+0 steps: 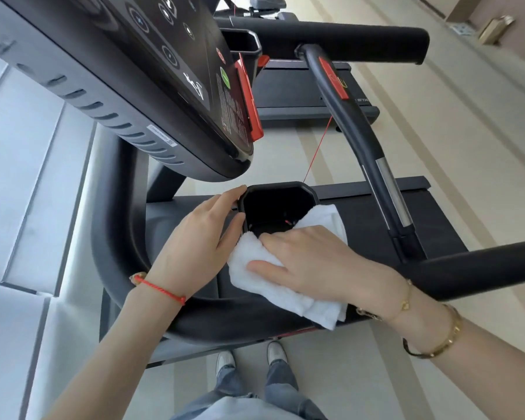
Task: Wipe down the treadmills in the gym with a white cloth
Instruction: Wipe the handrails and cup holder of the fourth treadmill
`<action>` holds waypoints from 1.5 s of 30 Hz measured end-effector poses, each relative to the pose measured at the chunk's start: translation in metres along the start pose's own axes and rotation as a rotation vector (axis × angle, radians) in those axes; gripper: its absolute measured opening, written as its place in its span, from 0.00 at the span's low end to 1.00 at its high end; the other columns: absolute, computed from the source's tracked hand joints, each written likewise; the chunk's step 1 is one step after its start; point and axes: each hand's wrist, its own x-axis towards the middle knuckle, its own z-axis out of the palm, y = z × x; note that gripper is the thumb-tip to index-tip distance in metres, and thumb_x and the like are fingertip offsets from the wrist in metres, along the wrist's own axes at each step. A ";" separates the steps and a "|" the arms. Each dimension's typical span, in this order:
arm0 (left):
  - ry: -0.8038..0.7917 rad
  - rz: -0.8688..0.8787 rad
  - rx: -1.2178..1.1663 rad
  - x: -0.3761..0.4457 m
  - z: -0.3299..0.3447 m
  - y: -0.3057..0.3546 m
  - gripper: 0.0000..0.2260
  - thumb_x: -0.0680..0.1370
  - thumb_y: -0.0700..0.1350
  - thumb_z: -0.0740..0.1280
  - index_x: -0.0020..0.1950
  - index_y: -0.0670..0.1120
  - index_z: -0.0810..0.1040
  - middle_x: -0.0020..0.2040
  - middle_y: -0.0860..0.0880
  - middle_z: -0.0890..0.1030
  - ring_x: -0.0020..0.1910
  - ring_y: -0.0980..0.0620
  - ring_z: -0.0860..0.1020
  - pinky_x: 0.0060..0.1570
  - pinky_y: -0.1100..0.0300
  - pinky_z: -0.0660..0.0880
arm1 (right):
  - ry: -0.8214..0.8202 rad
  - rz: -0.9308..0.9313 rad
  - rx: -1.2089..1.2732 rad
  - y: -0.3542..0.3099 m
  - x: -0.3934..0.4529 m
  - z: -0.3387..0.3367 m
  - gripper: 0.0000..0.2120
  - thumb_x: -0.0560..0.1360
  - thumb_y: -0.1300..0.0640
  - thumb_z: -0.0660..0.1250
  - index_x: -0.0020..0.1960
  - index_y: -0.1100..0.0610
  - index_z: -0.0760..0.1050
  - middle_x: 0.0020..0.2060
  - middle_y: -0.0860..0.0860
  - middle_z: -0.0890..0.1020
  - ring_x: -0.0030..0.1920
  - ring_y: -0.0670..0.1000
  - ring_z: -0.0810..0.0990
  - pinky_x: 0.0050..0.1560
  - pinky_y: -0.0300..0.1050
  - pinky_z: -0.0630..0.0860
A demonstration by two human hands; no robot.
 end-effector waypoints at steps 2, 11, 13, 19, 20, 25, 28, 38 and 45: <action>0.007 0.000 -0.003 0.000 0.000 0.000 0.19 0.81 0.45 0.61 0.73 0.48 0.69 0.56 0.52 0.79 0.55 0.50 0.78 0.55 0.50 0.76 | 0.030 0.005 0.049 -0.001 -0.003 0.000 0.18 0.79 0.38 0.51 0.39 0.51 0.59 0.31 0.43 0.66 0.33 0.49 0.68 0.37 0.46 0.63; 0.016 -0.021 0.050 -0.005 0.000 0.006 0.21 0.82 0.47 0.60 0.75 0.50 0.67 0.57 0.52 0.79 0.57 0.49 0.77 0.57 0.47 0.75 | 0.145 -0.111 0.262 0.045 -0.038 0.004 0.10 0.78 0.62 0.57 0.43 0.62 0.76 0.40 0.51 0.79 0.44 0.49 0.79 0.50 0.52 0.77; 0.020 -0.046 0.061 -0.008 0.003 0.011 0.22 0.82 0.48 0.59 0.76 0.49 0.65 0.56 0.50 0.79 0.56 0.48 0.78 0.56 0.46 0.75 | 0.161 -0.034 0.282 0.046 -0.050 0.007 0.10 0.80 0.56 0.57 0.57 0.57 0.74 0.57 0.47 0.76 0.61 0.42 0.73 0.66 0.39 0.67; 0.069 -0.115 0.096 -0.016 0.015 0.025 0.23 0.82 0.48 0.57 0.77 0.50 0.62 0.53 0.50 0.78 0.51 0.49 0.77 0.51 0.48 0.76 | 0.209 0.217 0.307 0.028 -0.071 0.013 0.27 0.80 0.43 0.46 0.77 0.49 0.52 0.77 0.38 0.46 0.73 0.32 0.43 0.65 0.20 0.41; 0.079 -0.129 0.101 -0.016 0.017 0.027 0.23 0.82 0.48 0.58 0.78 0.50 0.62 0.52 0.50 0.78 0.50 0.49 0.77 0.50 0.49 0.76 | 0.196 0.253 0.316 0.028 -0.071 0.015 0.27 0.80 0.44 0.48 0.78 0.48 0.47 0.77 0.37 0.43 0.73 0.32 0.44 0.64 0.20 0.43; 0.122 -0.181 0.117 -0.017 0.026 0.036 0.24 0.82 0.49 0.58 0.78 0.50 0.61 0.50 0.50 0.77 0.44 0.49 0.76 0.44 0.52 0.76 | 0.167 0.437 0.511 0.032 -0.060 0.013 0.29 0.80 0.43 0.48 0.77 0.41 0.37 0.76 0.42 0.55 0.60 0.44 0.74 0.40 0.26 0.68; 0.129 -0.197 0.130 -0.017 0.030 0.038 0.24 0.82 0.49 0.59 0.78 0.50 0.61 0.52 0.49 0.77 0.45 0.50 0.76 0.45 0.55 0.75 | 0.192 0.396 0.582 0.047 -0.027 0.009 0.27 0.82 0.46 0.52 0.77 0.48 0.45 0.73 0.48 0.61 0.53 0.47 0.74 0.43 0.37 0.71; 0.174 -0.246 0.151 -0.017 0.034 0.031 0.25 0.80 0.54 0.58 0.76 0.51 0.62 0.60 0.50 0.80 0.55 0.49 0.78 0.52 0.59 0.73 | 0.046 0.304 0.700 0.067 -0.019 0.017 0.34 0.80 0.49 0.57 0.76 0.43 0.36 0.76 0.45 0.49 0.52 0.47 0.70 0.48 0.40 0.68; 0.180 -0.233 0.188 -0.016 0.034 0.030 0.23 0.79 0.54 0.58 0.74 0.52 0.64 0.54 0.52 0.80 0.51 0.54 0.78 0.48 0.67 0.67 | 0.045 0.002 0.488 0.095 0.049 -0.012 0.19 0.78 0.57 0.62 0.68 0.50 0.64 0.57 0.46 0.75 0.52 0.52 0.75 0.50 0.50 0.71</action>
